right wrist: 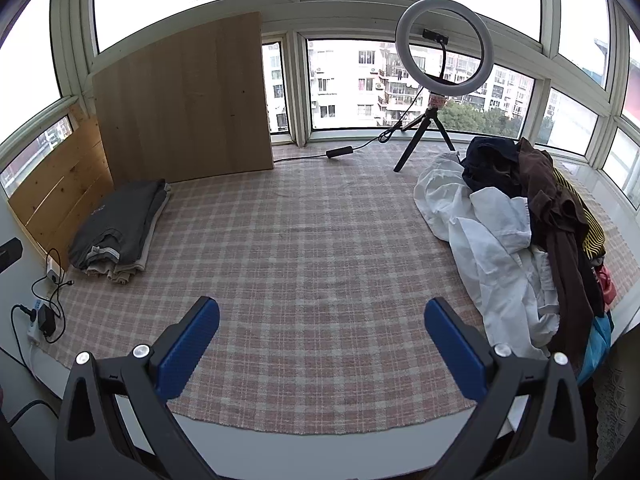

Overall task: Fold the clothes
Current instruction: 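Move the right tool toward the clothes heap beside the ring light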

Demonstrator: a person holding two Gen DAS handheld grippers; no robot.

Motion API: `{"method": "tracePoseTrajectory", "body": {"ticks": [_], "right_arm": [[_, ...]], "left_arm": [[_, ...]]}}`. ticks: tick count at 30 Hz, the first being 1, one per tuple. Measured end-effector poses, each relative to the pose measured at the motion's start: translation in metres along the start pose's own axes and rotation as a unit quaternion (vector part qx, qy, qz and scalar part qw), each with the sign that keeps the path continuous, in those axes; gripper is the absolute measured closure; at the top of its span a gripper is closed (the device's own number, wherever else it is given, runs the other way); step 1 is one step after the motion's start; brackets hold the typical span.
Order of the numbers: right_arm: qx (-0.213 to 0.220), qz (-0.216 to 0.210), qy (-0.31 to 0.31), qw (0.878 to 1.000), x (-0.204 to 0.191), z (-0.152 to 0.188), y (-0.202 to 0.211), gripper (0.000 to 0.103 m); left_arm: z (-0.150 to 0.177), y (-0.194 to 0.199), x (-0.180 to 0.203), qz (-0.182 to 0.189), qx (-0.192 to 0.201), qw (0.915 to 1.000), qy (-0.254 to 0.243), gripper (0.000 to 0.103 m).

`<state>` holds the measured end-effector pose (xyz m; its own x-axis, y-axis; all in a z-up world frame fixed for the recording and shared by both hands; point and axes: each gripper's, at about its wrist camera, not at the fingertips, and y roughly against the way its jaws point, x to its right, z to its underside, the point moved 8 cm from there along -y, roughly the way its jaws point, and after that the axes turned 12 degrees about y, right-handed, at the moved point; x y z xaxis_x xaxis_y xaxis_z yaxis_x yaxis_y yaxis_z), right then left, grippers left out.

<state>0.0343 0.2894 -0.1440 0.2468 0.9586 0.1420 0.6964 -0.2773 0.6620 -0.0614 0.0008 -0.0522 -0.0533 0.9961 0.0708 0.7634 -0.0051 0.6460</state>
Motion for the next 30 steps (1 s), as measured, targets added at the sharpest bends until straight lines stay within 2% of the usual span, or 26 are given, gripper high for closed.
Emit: {"method": "tracePoseTrajectory", "body": {"ticks": [4, 6, 17, 30], "right_arm": [[0.009, 0.002, -0.001, 1.000, 0.000, 0.005, 0.001, 0.000], [0.014, 0.003, -0.002, 1.000, 0.001, 0.007, 0.001, 0.000], [0.014, 0.025, -0.022, 0.999, 0.009, 0.022, 0.006, 0.000], [0.039, 0.078, -0.086, 0.992, 0.057, 0.034, 0.035, 0.000]], "left_arm": [[0.003, -0.004, -0.006, 0.018, -0.009, 0.9994, 0.027, 0.001], [0.004, -0.004, -0.002, 0.014, -0.010, 0.9998, 0.009, 0.001], [0.005, -0.023, 0.000, 0.047, -0.031, 0.9982, 0.018, 0.001], [0.002, -0.032, 0.032, 0.084, -0.026, 0.9954, -0.039, 0.004]]}}
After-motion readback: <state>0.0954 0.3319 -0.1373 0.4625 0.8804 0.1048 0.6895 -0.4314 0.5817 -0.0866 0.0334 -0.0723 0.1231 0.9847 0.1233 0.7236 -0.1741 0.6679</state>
